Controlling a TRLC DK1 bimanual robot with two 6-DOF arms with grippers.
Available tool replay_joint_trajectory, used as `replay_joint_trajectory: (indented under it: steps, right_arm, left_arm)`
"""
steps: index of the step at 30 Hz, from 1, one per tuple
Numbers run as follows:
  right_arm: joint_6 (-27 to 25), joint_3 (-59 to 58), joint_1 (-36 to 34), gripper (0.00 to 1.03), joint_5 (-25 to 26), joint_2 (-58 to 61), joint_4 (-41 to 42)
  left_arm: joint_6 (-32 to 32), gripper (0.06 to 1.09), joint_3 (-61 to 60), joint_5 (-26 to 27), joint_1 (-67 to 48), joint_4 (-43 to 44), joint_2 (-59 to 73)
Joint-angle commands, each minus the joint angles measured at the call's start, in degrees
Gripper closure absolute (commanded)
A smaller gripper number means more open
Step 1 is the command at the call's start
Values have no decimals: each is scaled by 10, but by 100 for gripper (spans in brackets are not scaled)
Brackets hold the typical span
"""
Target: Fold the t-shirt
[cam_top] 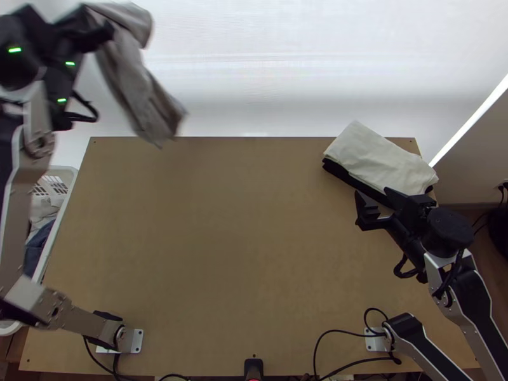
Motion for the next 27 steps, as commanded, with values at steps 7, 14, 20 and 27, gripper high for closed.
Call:
replay_joint_trajectory:
  steps: [7, 14, 20, 27]
  right_arm:
    - [4, -13, 13, 3, 2, -4, 16]
    - [4, -5, 13, 3, 2, -10, 14]
    - [4, -7, 7, 3, 2, -24, 7]
    - [4, -8, 4, 3, 2, -29, 7]
  left_arm:
    - [34, 105, -94, 3, 43, 11, -155]
    - [49, 105, -380, 27, -35, 55, -255]
    - [37, 105, -572, 27, -129, 95, -280]
    - [9, 105, -642, 27, -256, 140, -244]
